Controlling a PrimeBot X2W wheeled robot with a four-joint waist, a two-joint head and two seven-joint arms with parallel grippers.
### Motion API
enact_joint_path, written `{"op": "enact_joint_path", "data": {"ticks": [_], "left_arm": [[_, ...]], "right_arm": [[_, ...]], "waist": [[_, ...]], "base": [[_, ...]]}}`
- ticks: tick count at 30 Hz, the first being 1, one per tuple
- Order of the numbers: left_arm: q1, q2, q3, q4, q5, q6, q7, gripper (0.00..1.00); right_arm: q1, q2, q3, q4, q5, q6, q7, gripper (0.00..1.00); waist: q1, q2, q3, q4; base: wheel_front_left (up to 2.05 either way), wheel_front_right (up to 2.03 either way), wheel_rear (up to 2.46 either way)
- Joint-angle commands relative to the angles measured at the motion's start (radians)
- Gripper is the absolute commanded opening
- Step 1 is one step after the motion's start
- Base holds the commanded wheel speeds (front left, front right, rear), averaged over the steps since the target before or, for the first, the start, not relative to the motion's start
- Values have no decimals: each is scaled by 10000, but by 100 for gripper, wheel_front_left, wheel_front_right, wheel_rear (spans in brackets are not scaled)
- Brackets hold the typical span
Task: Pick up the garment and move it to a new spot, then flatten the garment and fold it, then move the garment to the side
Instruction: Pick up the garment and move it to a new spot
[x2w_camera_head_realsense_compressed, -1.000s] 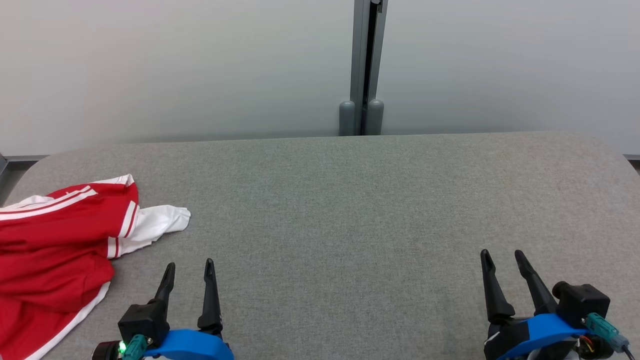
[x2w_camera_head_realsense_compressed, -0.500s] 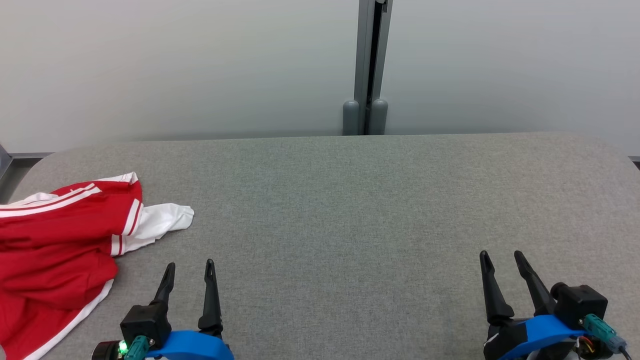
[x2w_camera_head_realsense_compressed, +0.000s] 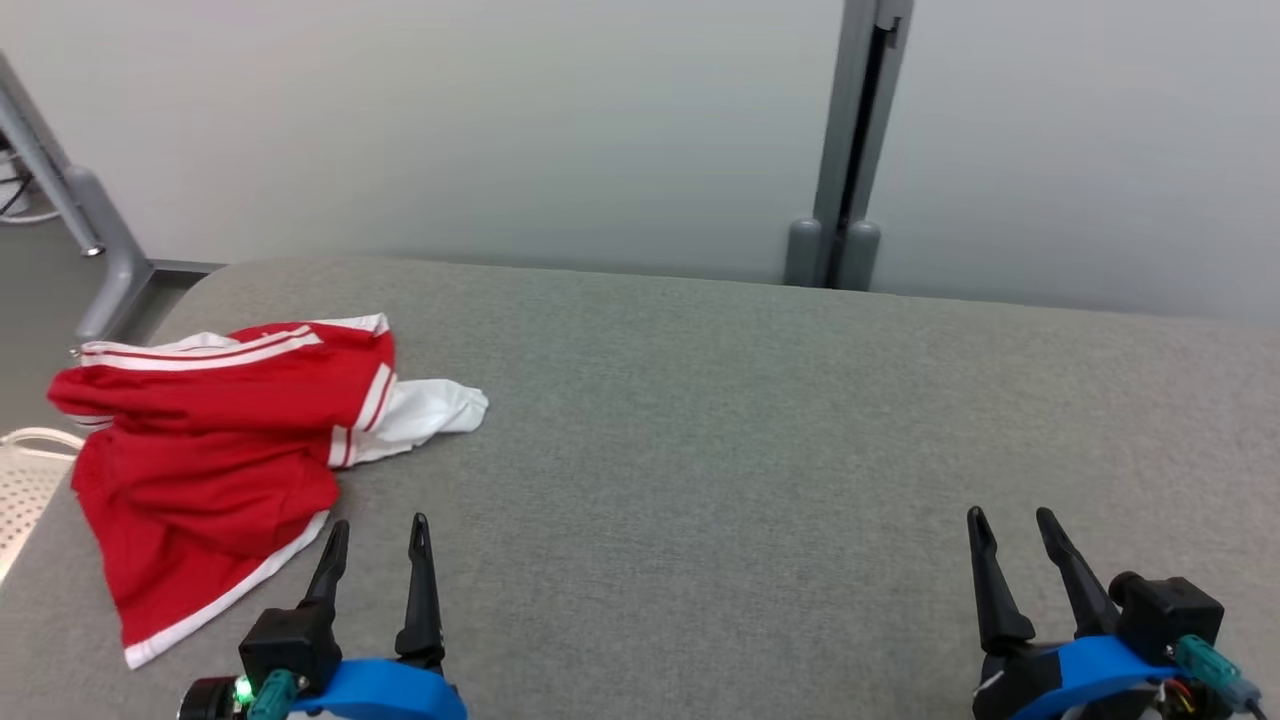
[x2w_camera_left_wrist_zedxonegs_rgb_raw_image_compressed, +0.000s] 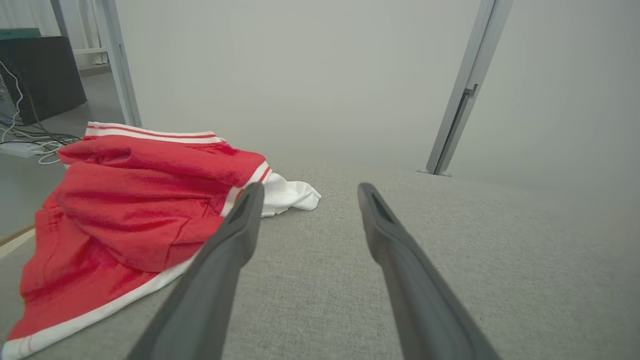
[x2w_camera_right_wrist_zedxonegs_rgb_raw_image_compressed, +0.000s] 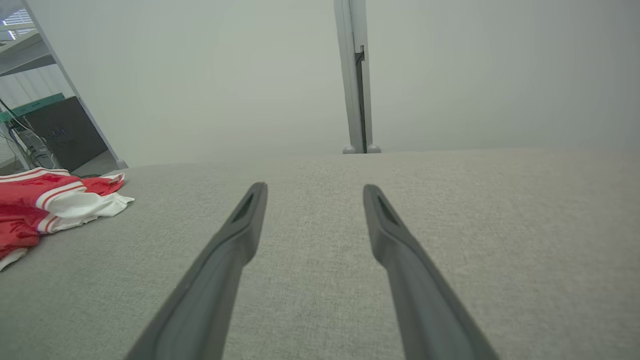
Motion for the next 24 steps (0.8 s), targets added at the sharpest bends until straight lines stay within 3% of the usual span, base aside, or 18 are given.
{"op": "enact_joint_path", "data": {"ticks": [1, 14, 24], "left_arm": [[-7, 84, 5, -49, 31, 25, -18, 100], [194, 316, 136, -347, -65, 229, 94, 100], [354, 521, 142, -601, -127, 289, 267, 100]], "right_arm": [[60, -59, 5, -21, 51, 4, -18, 100], [81, -59, 170, 122, 247, 4, -130, 100], [-55, -61, 327, 281, 369, 4, -216, 100]], "waist": [[0, 0, 151, 355], [0, 0, 117, 2662], [0, 0, 77, 3740]], "base": [[0, 0, 0], [0, 0, 0], [0, 0, 0]]}}
